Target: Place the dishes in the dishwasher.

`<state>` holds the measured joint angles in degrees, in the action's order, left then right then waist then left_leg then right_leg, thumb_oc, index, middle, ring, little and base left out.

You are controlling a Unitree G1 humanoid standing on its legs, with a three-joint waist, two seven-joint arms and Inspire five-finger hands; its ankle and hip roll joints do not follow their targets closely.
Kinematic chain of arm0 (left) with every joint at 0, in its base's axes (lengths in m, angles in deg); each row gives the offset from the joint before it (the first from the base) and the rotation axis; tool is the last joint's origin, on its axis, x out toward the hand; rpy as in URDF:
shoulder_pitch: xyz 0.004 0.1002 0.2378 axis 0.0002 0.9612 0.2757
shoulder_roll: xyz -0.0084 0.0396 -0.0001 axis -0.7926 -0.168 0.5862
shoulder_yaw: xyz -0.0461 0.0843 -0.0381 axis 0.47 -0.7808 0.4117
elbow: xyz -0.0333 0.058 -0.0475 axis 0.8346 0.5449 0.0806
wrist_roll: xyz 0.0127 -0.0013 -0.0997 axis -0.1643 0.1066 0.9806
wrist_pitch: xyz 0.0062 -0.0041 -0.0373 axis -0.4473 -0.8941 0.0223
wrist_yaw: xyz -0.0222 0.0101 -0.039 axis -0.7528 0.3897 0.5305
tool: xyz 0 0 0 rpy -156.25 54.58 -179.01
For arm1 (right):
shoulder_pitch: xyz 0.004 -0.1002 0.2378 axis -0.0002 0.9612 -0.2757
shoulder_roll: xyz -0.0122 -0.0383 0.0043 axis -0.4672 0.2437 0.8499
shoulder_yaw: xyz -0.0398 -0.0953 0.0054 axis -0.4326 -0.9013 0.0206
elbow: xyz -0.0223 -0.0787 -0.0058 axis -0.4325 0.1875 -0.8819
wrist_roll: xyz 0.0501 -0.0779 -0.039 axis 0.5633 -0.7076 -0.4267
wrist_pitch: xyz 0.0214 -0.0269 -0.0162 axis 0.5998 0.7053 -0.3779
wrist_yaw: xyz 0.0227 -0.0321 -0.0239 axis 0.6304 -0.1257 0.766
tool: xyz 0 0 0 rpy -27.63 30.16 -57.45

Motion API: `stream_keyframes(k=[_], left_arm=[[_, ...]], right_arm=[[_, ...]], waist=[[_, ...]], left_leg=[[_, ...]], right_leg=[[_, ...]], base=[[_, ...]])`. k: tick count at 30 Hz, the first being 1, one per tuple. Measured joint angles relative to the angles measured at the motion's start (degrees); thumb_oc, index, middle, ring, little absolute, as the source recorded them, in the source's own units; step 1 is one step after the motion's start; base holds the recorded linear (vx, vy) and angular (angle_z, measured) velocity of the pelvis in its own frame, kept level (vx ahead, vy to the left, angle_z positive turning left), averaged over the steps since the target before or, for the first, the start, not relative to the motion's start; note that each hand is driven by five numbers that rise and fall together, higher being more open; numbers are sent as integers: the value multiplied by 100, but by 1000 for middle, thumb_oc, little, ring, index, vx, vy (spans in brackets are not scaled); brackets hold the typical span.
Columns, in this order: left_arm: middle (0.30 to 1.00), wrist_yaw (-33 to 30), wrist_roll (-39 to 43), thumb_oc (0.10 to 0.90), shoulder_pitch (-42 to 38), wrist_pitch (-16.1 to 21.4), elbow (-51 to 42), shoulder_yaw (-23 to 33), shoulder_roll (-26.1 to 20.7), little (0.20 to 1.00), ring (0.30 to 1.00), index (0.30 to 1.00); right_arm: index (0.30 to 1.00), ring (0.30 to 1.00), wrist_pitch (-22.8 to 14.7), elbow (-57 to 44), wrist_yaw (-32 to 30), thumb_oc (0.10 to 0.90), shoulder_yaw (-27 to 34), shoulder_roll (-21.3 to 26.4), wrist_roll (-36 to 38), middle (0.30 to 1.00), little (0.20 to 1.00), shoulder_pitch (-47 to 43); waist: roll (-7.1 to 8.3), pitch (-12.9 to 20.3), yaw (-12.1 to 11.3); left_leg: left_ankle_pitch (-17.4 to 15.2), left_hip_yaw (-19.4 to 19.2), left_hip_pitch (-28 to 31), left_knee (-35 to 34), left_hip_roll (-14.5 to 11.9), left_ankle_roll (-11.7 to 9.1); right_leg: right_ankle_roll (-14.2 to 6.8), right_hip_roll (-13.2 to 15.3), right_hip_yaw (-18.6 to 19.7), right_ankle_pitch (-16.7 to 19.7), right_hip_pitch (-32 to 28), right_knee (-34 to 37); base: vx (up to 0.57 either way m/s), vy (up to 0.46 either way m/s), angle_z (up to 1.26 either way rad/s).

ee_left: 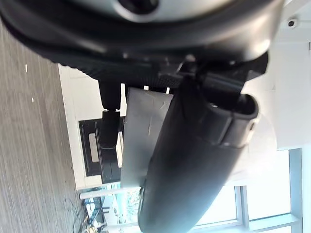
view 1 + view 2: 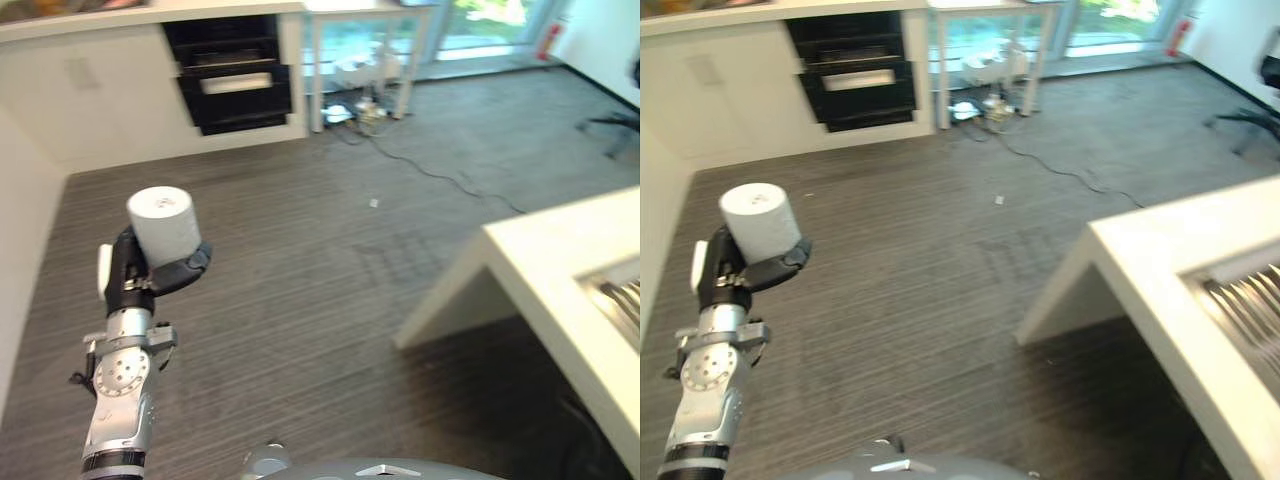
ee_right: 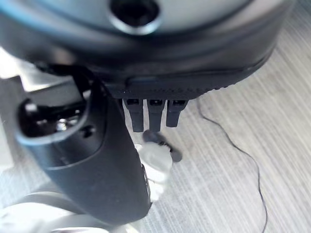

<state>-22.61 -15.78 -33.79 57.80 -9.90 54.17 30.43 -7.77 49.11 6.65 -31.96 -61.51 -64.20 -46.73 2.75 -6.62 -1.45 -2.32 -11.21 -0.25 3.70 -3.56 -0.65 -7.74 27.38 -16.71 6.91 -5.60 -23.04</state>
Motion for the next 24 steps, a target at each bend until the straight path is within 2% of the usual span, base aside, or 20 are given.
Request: stream_keyframes(k=[1,2,3,4,5,6,7,8,9,10,11,13,14,17,18,19,21,24], left_arm=[[300,-10,-1,400,-272,80,35,-280,-48,300,300,300],[300,-8,-1,400,-519,96,148,-490,-73,300,300,300],[300,44,0,400,-562,119,113,-658,-148,300,300,300],[300,60,-1,400,-632,113,126,-848,-189,300,300,300],[300,70,-4,400,-695,112,140,-996,-188,300,300,300],[300,70,-4,400,-695,112,140,-996,-188,300,300,300],[300,279,-114,400,-734,114,51,-1490,-260,300,300,300],[300,303,-135,400,-621,121,36,-1512,-172,300,300,300],[300,292,-134,400,-442,112,-25,-1580,-123,300,300,300],[300,397,-180,400,-349,112,-88,-1606,-86,300,300,300],[300,399,-179,400,-321,112,-94,-1576,-48,300,300,300],[300,360,-170,400,-285,111,-112,-1530,-86,300,300,300],[300,363,-170,400,-265,105,-112,-1524,-131,300,300,300],[300,361,-168,400,-255,72,-111,-1520,-134,300,300,300],[300,384,-171,400,-256,61,-114,-1547,-134,300,300,300],[300,378,-167,400,-309,18,-115,-1604,-139,300,300,300],[300,402,-164,400,-434,-8,-134,-1825,-49,300,300,300],[300,441,-158,400,-415,3,-210,-1910,-42,300,300,300]], right_arm=[[900,900,-7,-84,15,800,-211,-111,15,900,900,-219],[900,900,-101,-222,56,800,-336,-177,226,900,900,-191],[900,900,-10,-232,167,800,-275,-257,370,900,900,-296],[900,900,1,-233,201,800,-306,-299,472,900,900,-389],[900,900,-9,-229,197,800,-322,-326,535,900,900,-451],[900,900,-9,-229,197,800,-322,-326,535,900,900,-451],[900,900,-27,-223,186,800,-420,-372,642,900,900,-616],[900,900,-26,-176,187,800,-364,-320,648,900,900,-655],[900,900,-42,-112,144,800,-416,-214,605,900,900,-669],[900,900,18,0,195,800,-440,-35,523,900,900,-734],[900,900,59,60,186,800,-431,-6,524,900,900,-739],[900,900,76,85,125,800,-429,-12,509,900,900,-759],[900,900,66,60,53,800,-381,-2,554,900,900,-795],[900,900,18,-165,24,800,-393,13,609,900,900,-1007],[900,900,-105,-447,38,800,-406,-23,634,900,900,-1162],[900,900,-186,-315,-14,800,-443,-78,643,900,900,-1496],[900,900,-168,78,-153,800,-457,-166,630,900,900,-1882],[900,900,-356,16,-184,800,-438,-206,465,900,900,-1929]], waist=[[-224,-192,5],[-330,-254,160],[-257,-286,98],[-229,-319,189],[-226,-349,246],[-226,-349,246],[72,-389,285],[2,-429,278],[-74,-404,249],[-333,-380,124],[-389,-369,110],[-317,-379,72],[-226,-345,26],[-145,-330,3],[-102,-262,5],[-78,-220,-82],[-122,-111,-104],[-252,52,-142]], left_leg=[[21,584,-19,-44,-152,31],[80,1131,-92,-104,-184,134],[188,1345,73,-397,-69,243],[213,1627,86,-453,-16,203],[224,1860,113,-499,28,207],[224,1860,113,-499,28,207],[267,2573,353,-717,369,138],[247,2696,518,-810,372,96],[239,2747,569,-809,303,111],[158,2846,515,-750,102,-56],[153,2856,513,-748,30,-108],[215,2715,562,-751,-17,-205],[200,2638,629,-756,-45,-230],[187,2579,768,-754,-73,-257],[198,2557,828,-703,-50,-298],[209,2579,835,-665,-56,-384],[209,2614,892,-637,-24,-464],[209,2498,945,-779,-37,-463]], right_leg=[[-195,-1193,1267,-1069,397,279],[110,-1887,1950,-1399,546,357],[44,-2109,2007,-1550,898,504],[52,-2307,2275,-1540,1036,852],[92,-2396,2355,-1497,1119,1080],[92,-2396,2355,-1497,1119,1080],[295,-2248,2025,-396,1518,1619],[456,-2209,1889,-464,1483,1367],[461,-2265,1836,-500,1435,1408],[498,-2325,1496,-518,1072,1824],[521,-2375,1321,-459,868,2086],[571,-2425,1047,-372,497,2550],[604,-2468,966,-313,237,2890],[598,-2523,930,-346,115,2884],[601,-2524,927,-354,37,2883],[568,-2499,827,-383,-24,2882],[571,-2478,648,-389,-91,2887],[511,-2462,674,-470,-98,2887]], base=[[317,292,250],[202,148,209],[163,107,192],[206,77,124],[132,39,95],[127,-7,220],[83,-68,207],[126,-112,222],[156,-142,93],[153,-129,92],[160,-115,106],[151,-133,65],[112,-129,26],[76,-97,1],[81,-78,-7],[92,-82,-5],[45,-21,18],[27,-11,15]])
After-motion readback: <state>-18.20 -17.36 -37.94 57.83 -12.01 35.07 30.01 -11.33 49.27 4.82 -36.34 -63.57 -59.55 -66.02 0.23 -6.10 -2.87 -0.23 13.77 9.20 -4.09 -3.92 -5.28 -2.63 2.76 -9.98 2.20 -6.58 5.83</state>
